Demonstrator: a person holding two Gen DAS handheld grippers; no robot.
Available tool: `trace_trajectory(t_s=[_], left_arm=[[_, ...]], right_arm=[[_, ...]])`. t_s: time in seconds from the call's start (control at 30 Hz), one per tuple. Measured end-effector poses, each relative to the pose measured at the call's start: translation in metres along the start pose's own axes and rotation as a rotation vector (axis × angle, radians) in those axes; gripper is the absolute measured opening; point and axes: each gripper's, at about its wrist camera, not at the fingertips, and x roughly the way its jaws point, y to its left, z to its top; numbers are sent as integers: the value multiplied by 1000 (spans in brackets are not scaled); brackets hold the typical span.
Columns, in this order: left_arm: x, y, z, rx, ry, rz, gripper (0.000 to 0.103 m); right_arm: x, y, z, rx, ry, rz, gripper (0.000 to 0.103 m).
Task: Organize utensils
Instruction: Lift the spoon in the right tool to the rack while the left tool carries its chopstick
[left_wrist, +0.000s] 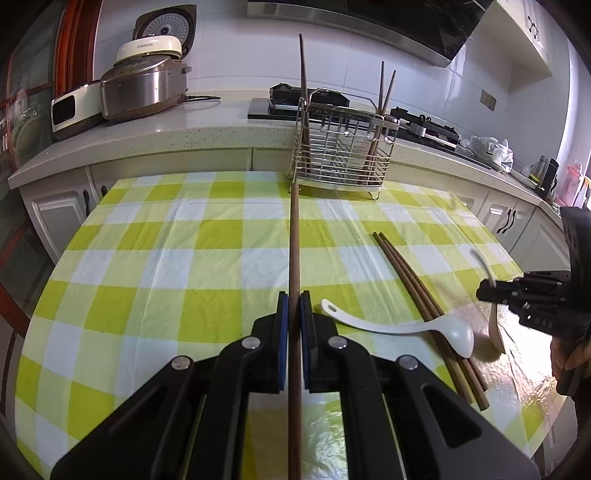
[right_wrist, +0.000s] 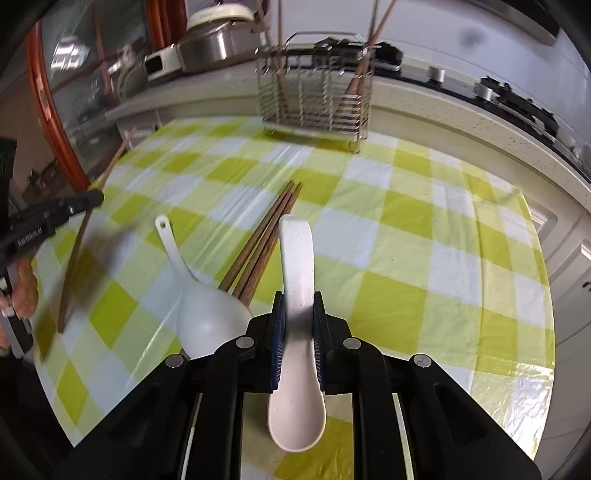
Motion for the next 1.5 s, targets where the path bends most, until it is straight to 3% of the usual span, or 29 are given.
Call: trace_trajectory(t_s=[0.47,1.0,1.33,1.5], left_arm=[[-21,-18,40,42,-47,-32,6],[-22,-38,103,103,-96,-27,6],[-21,-50,183,127,-184,-14,6],[-17,-53,228,107,-219,-21,6]], right_arm=[[-51,-19,33,52,-179,0,15],[-63,-37,84,96,-280,50,15],[-46,-56,132,171,-377,115,15],[-29,-62,165,169,-376,90,15]])
